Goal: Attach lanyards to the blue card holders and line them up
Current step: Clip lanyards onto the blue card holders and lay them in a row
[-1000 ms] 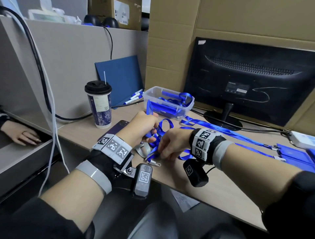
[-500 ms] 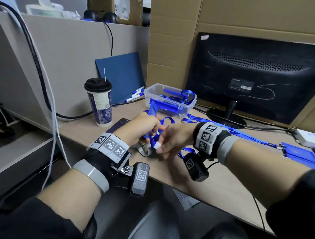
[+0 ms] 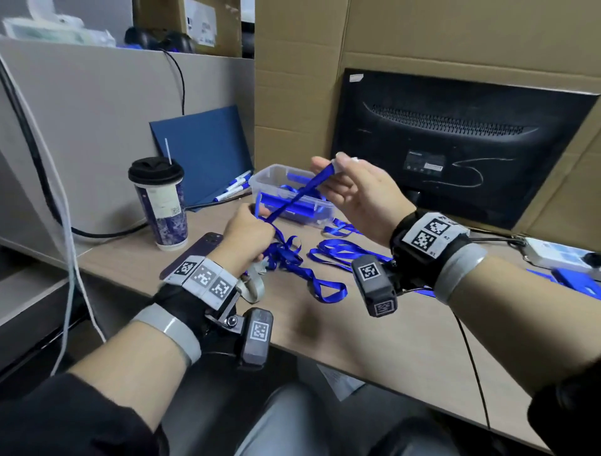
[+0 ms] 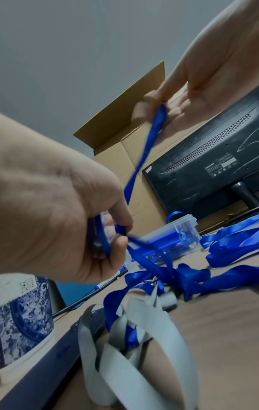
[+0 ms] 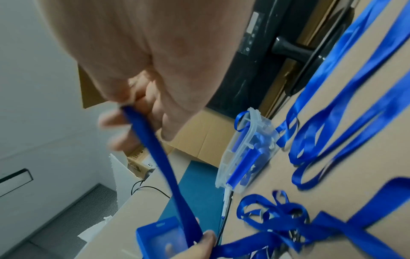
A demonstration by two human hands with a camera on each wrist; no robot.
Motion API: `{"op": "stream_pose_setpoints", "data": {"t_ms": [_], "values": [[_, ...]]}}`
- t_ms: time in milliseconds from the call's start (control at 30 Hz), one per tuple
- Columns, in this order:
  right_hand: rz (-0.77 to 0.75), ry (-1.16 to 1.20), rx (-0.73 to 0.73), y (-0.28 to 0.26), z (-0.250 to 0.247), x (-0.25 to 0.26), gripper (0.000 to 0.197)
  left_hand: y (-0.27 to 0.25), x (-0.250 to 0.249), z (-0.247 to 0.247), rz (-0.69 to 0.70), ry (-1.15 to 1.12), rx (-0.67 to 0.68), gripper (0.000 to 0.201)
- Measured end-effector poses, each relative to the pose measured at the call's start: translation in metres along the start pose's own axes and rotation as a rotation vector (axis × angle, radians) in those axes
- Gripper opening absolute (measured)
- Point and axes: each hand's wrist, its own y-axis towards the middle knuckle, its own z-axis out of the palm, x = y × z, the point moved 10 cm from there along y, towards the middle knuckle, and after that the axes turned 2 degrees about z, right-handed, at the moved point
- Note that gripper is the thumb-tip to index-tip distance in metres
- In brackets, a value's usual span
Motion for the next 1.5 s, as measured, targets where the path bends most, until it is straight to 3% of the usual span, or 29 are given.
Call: {"op": "stream_pose_setpoints", "data": {"t_ms": [133,267,333,500,700,933,1133,1233,1367,1500], "values": [[-0.085,-0.008,-0.131,-0.001,-0.028,0.019,0.025,0.004,-0.003,-0.01,0.007,-0.024,-0.098,0.038],[-0.256,-0.513,-0.348,-0.008,-0.057,0.041,0.024,0.007,-0.005,-0.008,0.015,-0.054,-0.129,0.038],[-0.298,-0.645,-0.463,-0.014,-0.071,0.046,0.025,0.005,-0.008,0.0,0.008,-0.109,-0.093,0.034],[-0.278,-0.774,-0.646,-0.032,-0.108,0.057,0.037,-0.014,-0.035,0.056,0.079,-0.149,0.263,0.031],[-0.261,-0.831,-0.758,-0.093,-0.163,0.091,0.033,-0.077,-0.067,0.166,0.138,-0.186,0.719,0.029],[-0.252,-0.996,-0.918,-0.208,-0.221,0.164,0.018,-0.173,-0.095,0.281,0.154,-0.167,1.042,0.034],[-0.189,-1.175,-0.995,-0.252,-0.254,0.186,0.024,-0.221,-0.098,0.321,0.131,-0.065,1.226,0.041],[-0.045,-1.309,-0.911,-0.245,-0.256,0.177,0.029,-0.208,-0.084,0.313,0.042,-0.023,1.158,0.046],[0.118,-1.225,-0.662,-0.224,-0.247,0.135,0.029,-0.194,-0.073,0.295,-0.095,-0.071,1.151,0.037],[0.234,-1.333,-0.414,-0.202,-0.234,0.095,0.017,-0.172,-0.068,0.283,0.011,-0.006,1.189,0.033]]}}
